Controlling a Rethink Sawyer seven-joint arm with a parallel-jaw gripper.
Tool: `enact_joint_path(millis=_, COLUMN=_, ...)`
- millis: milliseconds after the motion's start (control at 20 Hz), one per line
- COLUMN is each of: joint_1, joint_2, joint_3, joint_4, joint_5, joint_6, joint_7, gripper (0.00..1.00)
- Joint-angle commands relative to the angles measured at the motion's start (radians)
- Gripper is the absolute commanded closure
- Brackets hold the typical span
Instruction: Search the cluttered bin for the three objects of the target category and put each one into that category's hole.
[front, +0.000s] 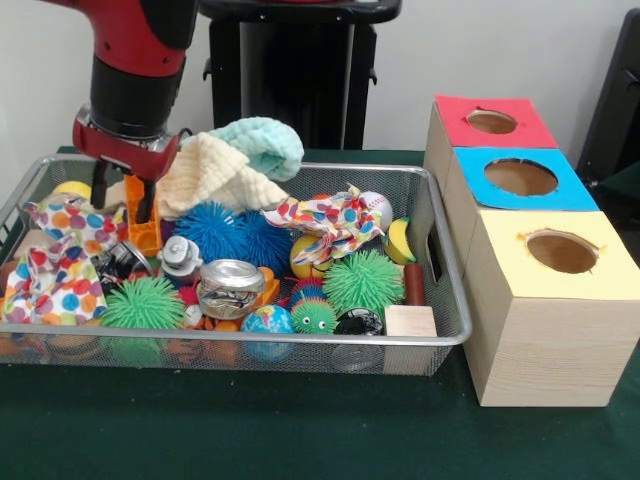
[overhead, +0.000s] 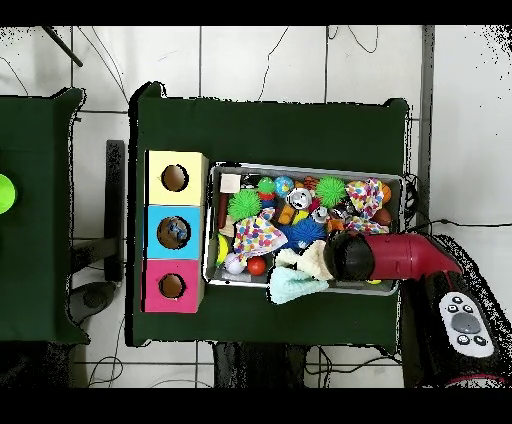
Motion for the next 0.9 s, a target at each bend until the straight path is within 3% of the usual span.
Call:
enact_joint_path(millis=50, joint_1=0.084, joint_2=0.027, joint_3=-0.076, joint_4=-0.101, joint_5=-0.135, joint_6=-0.016, joint_7=0.018, gripper=0.00)
enact_joint_path(millis=350, joint_1=0.136, joint_2=0.028, joint_3=-0.133, joint_4=-0.123, joint_5=-0.152, joint_6=-0.026, joint_7=0.063, gripper=0.00)
enact_joint_path(millis=600, joint_1=0.192, joint_2=0.062, joint_3=-0.200, joint_4=-0.114, joint_5=-0.166, joint_6=-0.104, joint_7=0.168, gripper=0.00)
enact_joint_path(millis=900, joint_1=0.177, joint_2=0.087, joint_3=-0.200, joint_4=-0.092, joint_5=-0.103, joint_6=-0.192, joint_7=0.181, gripper=0.00)
